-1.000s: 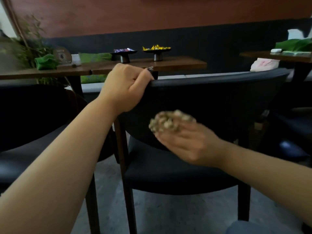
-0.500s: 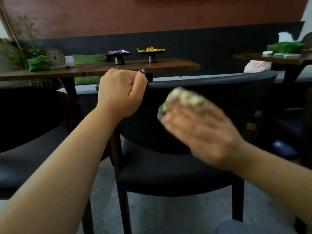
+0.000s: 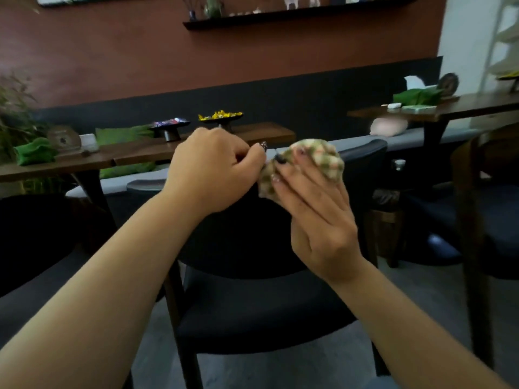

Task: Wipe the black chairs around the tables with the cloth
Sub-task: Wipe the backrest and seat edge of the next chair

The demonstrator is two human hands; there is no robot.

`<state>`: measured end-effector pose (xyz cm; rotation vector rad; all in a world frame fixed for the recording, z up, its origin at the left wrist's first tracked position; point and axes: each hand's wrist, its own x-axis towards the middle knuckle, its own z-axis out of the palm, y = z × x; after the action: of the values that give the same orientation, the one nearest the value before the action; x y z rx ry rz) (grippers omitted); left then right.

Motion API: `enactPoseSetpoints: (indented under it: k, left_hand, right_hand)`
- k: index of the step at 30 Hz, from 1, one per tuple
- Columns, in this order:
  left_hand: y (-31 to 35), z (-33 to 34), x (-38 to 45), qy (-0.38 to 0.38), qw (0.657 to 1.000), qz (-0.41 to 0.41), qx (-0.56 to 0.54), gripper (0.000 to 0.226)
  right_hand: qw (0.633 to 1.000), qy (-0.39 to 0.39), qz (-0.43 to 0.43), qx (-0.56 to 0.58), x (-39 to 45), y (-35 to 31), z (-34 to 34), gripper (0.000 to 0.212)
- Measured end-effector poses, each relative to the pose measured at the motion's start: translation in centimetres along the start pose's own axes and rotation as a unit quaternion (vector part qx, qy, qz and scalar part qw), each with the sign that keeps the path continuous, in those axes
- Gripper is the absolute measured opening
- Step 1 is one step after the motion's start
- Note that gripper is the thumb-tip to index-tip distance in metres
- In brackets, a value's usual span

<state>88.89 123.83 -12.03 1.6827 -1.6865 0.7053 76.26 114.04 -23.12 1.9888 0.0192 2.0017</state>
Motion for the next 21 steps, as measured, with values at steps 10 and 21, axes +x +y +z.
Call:
enactPoseSetpoints:
  k: [10,21]
  left_hand:
    - [2.9,0.6,3.1,-0.042,0.989,0.019,0.142,0.049]
    - [2.6,1.4,2.6,-0.022,0.995,-0.012,0.094,0.052]
  right_hand:
    - [0.878,0.166,0.448,0.028,-0.6,6.6,-1.3,0.044]
    - [0.561,0.150,0.790,0.198,-5.3,15.1,-1.2,0.010]
